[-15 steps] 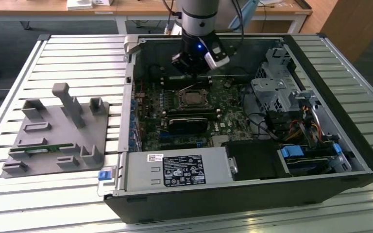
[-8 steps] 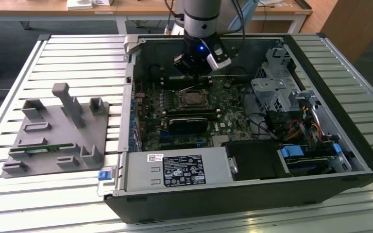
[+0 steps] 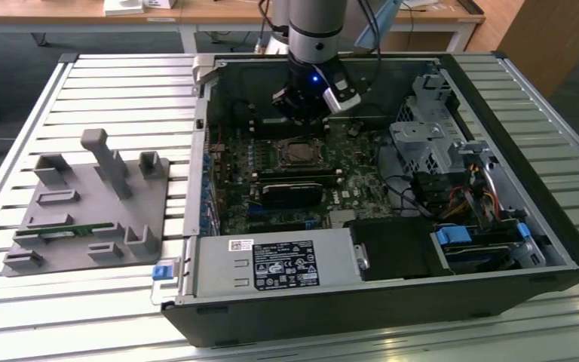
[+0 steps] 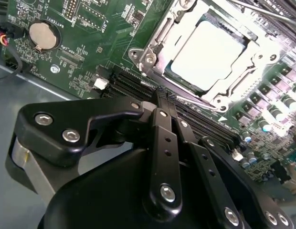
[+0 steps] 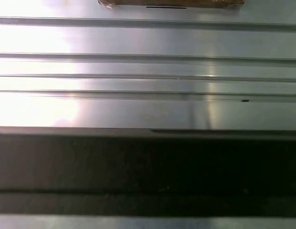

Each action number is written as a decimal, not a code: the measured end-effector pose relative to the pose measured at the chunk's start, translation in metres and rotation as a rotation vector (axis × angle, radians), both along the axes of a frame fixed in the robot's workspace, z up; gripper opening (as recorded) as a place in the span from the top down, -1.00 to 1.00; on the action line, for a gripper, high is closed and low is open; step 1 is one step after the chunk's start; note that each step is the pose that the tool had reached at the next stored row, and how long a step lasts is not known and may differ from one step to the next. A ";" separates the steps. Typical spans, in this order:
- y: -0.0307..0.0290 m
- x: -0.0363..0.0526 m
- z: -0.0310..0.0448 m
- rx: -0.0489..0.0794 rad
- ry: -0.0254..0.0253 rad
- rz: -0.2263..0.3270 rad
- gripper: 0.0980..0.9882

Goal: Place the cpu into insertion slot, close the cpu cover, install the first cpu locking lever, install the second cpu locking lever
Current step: 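Install the first cpu locking lever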

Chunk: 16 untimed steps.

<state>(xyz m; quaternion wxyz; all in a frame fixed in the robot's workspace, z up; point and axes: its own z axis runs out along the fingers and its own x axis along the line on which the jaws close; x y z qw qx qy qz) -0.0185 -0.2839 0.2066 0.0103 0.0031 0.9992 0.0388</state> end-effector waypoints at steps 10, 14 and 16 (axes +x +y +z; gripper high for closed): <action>0.0000 0.0020 -0.0056 0.000 0.0081 0.000 0.98; 0.0000 0.0021 -0.0053 0.000 0.0080 0.000 0.98; 0.0000 0.0021 -0.0049 0.000 0.0079 0.000 0.98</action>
